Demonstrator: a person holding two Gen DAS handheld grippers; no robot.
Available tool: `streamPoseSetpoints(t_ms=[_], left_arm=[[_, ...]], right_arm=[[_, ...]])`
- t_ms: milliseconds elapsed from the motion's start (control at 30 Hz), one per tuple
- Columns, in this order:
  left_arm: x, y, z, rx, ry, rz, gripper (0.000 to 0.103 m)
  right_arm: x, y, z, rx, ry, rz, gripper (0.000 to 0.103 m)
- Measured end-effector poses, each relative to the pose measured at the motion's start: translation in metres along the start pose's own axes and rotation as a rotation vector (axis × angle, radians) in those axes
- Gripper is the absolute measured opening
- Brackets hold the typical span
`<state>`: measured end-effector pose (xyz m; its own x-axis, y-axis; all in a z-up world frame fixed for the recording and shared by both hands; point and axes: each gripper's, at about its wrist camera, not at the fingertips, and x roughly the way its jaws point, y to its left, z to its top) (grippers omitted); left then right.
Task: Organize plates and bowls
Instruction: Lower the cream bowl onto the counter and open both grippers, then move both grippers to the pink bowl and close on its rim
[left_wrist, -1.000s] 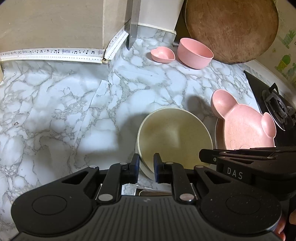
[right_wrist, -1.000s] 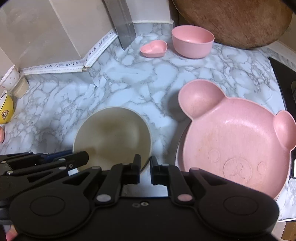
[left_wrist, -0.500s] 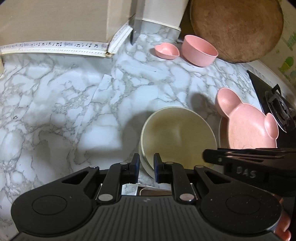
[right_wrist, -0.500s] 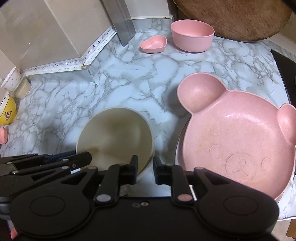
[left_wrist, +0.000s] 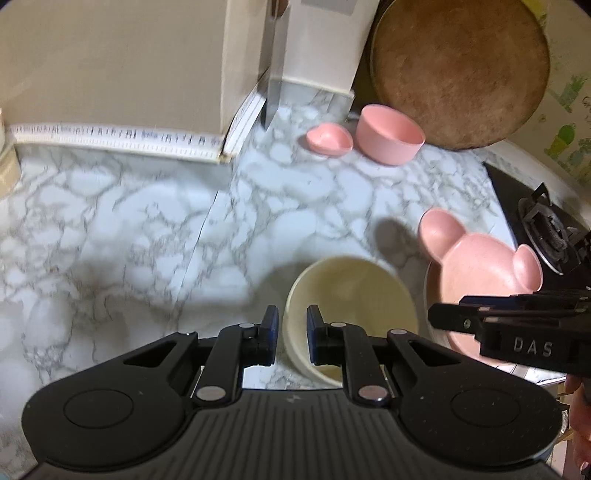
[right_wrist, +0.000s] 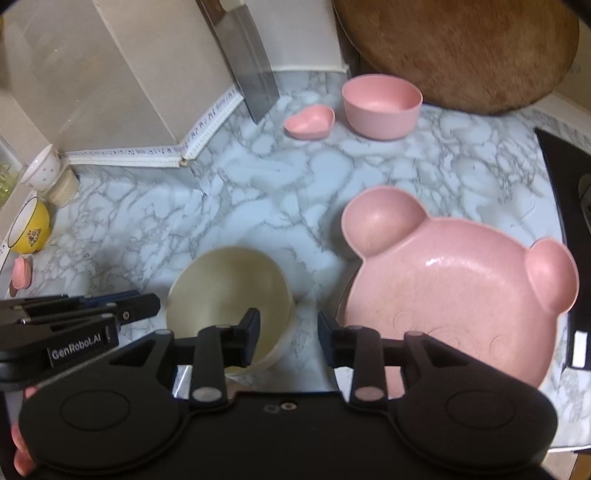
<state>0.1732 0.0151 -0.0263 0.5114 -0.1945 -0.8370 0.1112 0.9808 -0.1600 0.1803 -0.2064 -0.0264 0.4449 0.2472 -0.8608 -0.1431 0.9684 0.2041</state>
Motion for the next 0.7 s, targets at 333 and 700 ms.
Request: streamPoseSetpoints(t_ms=[333,700], left_arm=[[-0.020,-0.021,0.025,0.037,-0.057,-0.031,0.018],[-0.025,-0.049,0.054,0.048,-0.119,-0.020,0.065]], right_arm=[[-0.032,-0.005,0.011,-0.034,-0.045,0.036,0.051],[-0.067,-0.033,0.037,-0.064,-0.141,0.039,0.083]])
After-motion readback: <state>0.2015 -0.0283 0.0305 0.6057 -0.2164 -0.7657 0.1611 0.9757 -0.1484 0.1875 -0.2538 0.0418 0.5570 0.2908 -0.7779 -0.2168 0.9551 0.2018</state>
